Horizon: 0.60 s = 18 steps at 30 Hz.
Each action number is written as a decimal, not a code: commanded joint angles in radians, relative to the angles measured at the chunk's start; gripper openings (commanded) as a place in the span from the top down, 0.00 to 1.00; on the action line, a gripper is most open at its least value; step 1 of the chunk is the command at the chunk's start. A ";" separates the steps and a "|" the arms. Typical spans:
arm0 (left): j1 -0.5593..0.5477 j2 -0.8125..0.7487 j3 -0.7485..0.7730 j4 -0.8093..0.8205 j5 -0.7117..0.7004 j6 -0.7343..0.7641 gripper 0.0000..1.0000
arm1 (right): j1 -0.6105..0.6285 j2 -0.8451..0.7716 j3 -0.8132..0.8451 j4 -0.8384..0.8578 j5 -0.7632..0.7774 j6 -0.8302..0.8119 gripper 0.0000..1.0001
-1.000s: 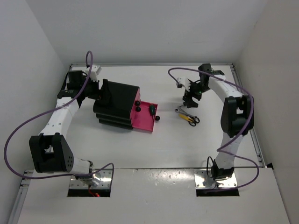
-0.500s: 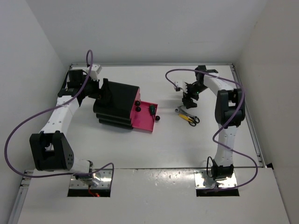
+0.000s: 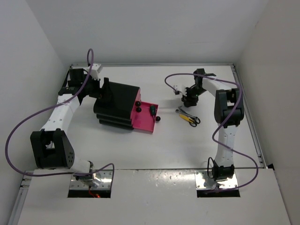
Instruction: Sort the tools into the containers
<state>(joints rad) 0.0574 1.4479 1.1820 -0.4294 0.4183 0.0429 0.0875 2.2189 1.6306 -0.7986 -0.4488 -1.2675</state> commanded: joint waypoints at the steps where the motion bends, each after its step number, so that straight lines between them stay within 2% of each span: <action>1: -0.010 0.069 -0.027 -0.150 -0.116 0.055 0.00 | 0.006 -0.001 -0.011 0.068 0.010 -0.003 0.59; 2: -0.010 0.069 -0.027 -0.150 -0.116 0.055 0.00 | 0.006 -0.011 -0.020 0.068 0.010 0.009 0.64; 3: -0.010 0.069 -0.027 -0.150 -0.116 0.055 0.00 | 0.006 -0.040 -0.035 0.078 0.010 0.010 0.79; 5: -0.010 0.078 -0.027 -0.150 -0.116 0.055 0.00 | -0.003 -0.086 -0.069 0.078 0.010 0.039 0.88; 8: -0.010 0.068 -0.027 -0.150 -0.116 0.055 0.00 | -0.021 -0.230 -0.130 0.046 -0.045 0.071 0.95; 11: -0.010 0.046 -0.038 -0.150 -0.107 0.055 0.00 | -0.031 -0.383 -0.155 -0.031 -0.143 0.130 0.95; 14: -0.010 0.037 -0.047 -0.150 -0.096 0.046 0.00 | -0.003 -0.477 -0.190 -0.059 -0.235 0.333 0.94; 15: -0.010 0.037 -0.056 -0.141 -0.087 0.046 0.00 | 0.032 -0.522 -0.201 -0.039 -0.258 0.499 0.94; 17: -0.010 0.037 -0.056 -0.141 -0.087 0.037 0.00 | 0.073 -0.547 -0.228 0.042 -0.313 0.707 0.94; 18: -0.010 0.026 -0.056 -0.141 -0.087 0.037 0.00 | 0.108 -0.547 -0.254 0.112 -0.370 0.925 0.94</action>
<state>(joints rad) 0.0574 1.4536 1.1870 -0.4217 0.4194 0.0364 0.1204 1.6863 1.4288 -0.7864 -0.6308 -0.7944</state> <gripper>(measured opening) 0.997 0.367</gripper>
